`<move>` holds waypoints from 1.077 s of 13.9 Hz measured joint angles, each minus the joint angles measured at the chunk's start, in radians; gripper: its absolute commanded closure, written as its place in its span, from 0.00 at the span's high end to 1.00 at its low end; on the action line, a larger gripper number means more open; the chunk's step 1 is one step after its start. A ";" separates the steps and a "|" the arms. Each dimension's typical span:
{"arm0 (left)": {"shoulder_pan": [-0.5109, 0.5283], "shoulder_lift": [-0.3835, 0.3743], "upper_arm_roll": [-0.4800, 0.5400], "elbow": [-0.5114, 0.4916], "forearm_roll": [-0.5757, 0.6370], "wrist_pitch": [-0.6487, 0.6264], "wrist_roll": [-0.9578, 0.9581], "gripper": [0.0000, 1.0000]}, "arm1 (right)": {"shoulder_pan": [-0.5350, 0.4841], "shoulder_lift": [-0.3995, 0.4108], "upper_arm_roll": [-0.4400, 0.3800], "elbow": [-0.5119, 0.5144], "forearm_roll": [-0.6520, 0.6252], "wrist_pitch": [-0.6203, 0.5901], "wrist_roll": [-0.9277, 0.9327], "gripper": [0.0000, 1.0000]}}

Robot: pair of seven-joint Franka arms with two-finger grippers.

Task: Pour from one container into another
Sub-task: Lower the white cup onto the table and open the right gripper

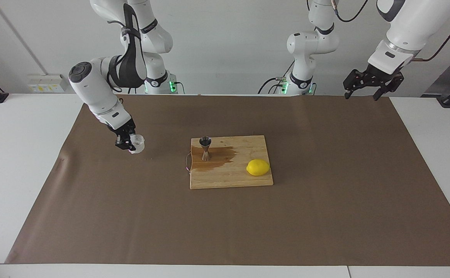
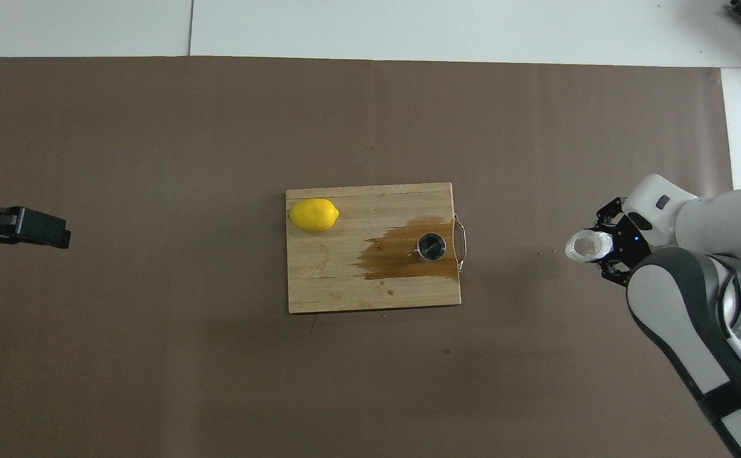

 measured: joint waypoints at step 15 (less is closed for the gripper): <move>0.000 0.000 0.000 0.000 0.000 0.000 0.000 1.00 | -0.047 0.104 0.001 -0.087 0.148 0.183 -0.255 1.00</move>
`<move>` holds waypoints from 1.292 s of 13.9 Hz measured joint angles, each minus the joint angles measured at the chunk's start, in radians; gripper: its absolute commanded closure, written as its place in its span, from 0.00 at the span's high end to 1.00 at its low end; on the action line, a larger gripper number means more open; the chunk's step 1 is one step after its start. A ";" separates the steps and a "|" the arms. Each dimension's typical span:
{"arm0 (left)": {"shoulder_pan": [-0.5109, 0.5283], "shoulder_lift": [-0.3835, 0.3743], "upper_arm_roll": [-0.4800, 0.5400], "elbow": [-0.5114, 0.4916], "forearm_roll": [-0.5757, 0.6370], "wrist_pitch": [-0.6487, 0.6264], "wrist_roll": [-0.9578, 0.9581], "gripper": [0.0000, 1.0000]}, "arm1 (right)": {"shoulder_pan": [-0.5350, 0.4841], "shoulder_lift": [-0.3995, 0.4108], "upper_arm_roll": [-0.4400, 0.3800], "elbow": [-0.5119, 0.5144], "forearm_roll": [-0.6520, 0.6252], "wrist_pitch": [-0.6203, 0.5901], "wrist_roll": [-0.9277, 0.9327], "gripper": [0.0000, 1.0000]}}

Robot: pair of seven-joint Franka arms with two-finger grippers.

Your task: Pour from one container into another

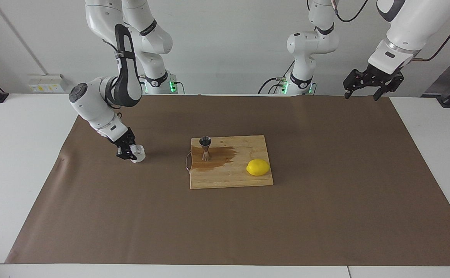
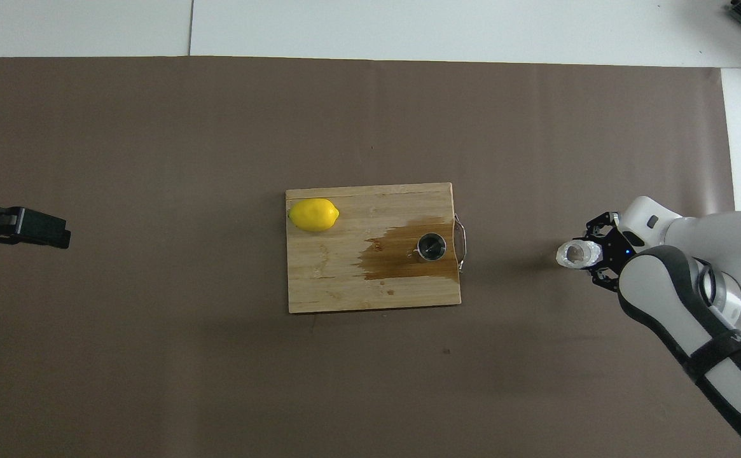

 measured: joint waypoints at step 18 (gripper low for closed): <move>-0.001 0.000 -0.003 0.000 0.000 0.046 0.000 1.00 | 0.135 -0.169 0.027 0.340 -0.177 -0.257 0.279 1.00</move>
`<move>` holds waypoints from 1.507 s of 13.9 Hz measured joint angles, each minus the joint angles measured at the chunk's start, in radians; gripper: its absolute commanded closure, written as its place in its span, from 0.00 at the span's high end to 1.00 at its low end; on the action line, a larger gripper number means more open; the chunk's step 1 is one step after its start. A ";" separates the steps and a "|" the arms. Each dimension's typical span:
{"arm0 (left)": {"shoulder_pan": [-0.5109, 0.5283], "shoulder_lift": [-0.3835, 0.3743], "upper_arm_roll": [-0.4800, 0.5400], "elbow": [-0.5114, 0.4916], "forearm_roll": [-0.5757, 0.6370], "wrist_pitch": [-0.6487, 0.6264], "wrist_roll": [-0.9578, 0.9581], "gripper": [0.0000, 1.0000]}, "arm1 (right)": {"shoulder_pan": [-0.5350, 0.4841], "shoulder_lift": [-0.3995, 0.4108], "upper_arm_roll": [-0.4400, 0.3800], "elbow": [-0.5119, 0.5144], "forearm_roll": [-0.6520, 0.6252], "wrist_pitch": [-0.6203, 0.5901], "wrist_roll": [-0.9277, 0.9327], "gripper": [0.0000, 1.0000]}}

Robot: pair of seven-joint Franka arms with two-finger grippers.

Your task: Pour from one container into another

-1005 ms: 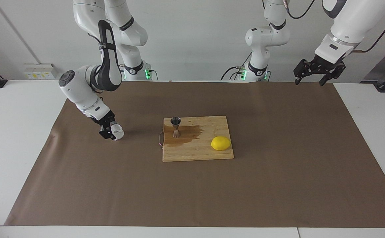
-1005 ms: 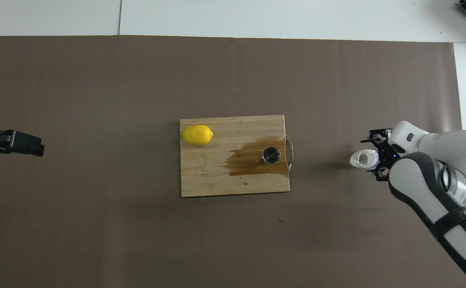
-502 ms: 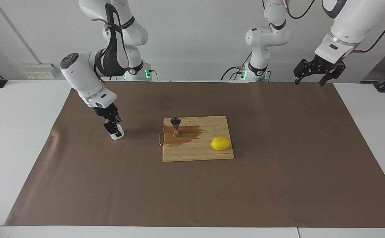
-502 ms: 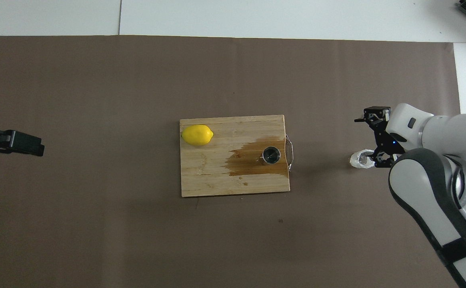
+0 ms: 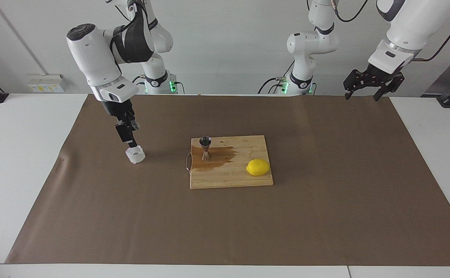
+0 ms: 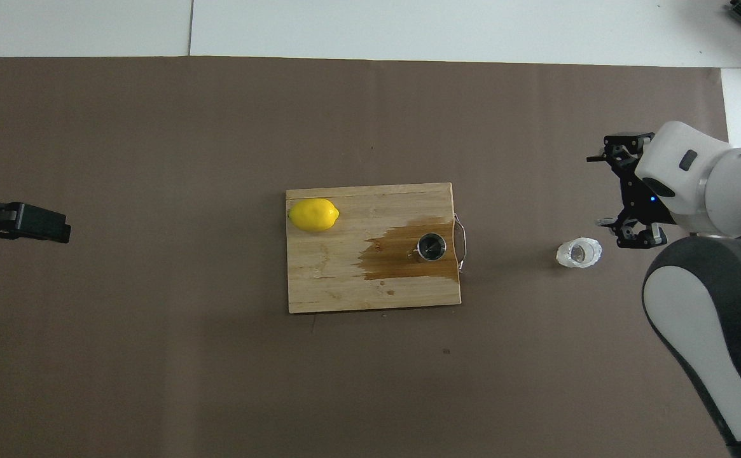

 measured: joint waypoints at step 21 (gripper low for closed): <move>0.000 0.000 0.002 -0.002 0.000 0.036 0.000 1.00 | -0.011 -0.012 0.016 0.245 -0.009 -0.310 1.212 1.00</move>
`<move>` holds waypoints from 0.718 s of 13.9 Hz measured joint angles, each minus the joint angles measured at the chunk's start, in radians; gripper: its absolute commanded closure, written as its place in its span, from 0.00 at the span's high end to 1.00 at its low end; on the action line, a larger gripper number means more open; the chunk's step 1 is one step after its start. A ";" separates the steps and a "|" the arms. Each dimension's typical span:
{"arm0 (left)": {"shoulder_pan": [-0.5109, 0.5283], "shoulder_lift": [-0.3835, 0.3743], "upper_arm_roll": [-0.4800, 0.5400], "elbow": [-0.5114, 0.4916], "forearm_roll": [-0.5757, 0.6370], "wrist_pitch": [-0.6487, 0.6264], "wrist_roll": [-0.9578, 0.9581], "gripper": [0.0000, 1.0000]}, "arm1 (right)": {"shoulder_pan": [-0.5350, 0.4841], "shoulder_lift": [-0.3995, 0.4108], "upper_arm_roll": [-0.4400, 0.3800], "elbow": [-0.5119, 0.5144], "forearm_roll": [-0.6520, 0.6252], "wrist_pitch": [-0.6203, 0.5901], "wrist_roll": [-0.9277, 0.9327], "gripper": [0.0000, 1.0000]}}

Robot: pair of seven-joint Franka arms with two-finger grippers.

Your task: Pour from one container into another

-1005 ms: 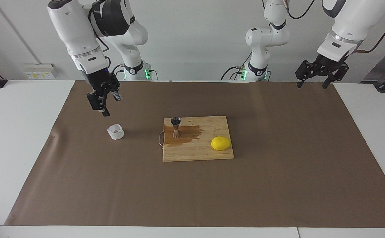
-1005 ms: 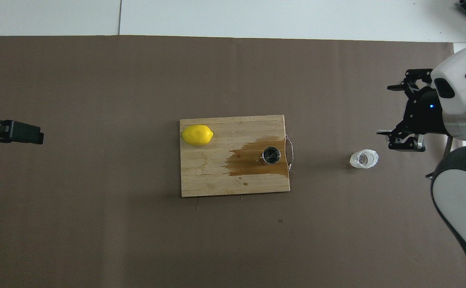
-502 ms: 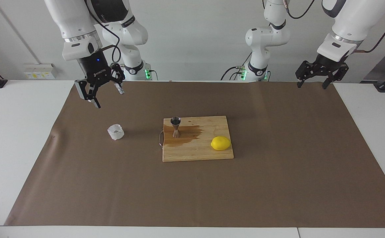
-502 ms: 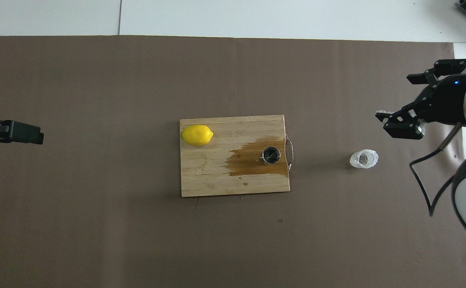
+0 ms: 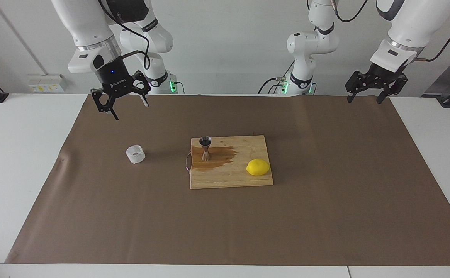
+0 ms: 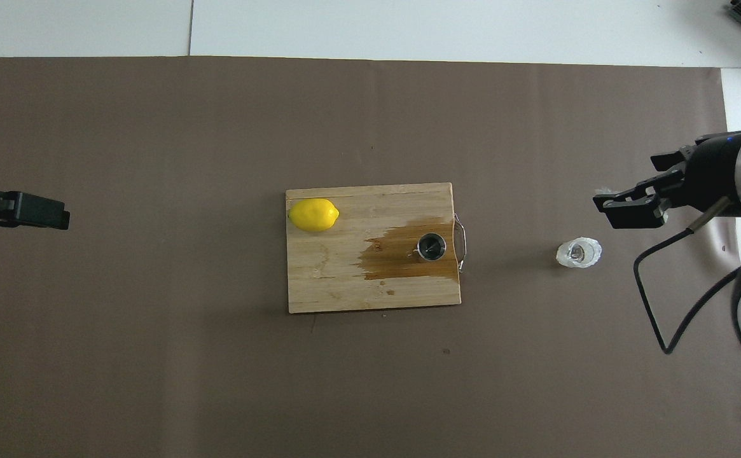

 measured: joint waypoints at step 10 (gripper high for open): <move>0.000 0.000 0.000 0.000 0.000 0.000 0.000 1.00 | 0.008 0.016 0.031 0.031 -0.174 -0.060 0.507 1.00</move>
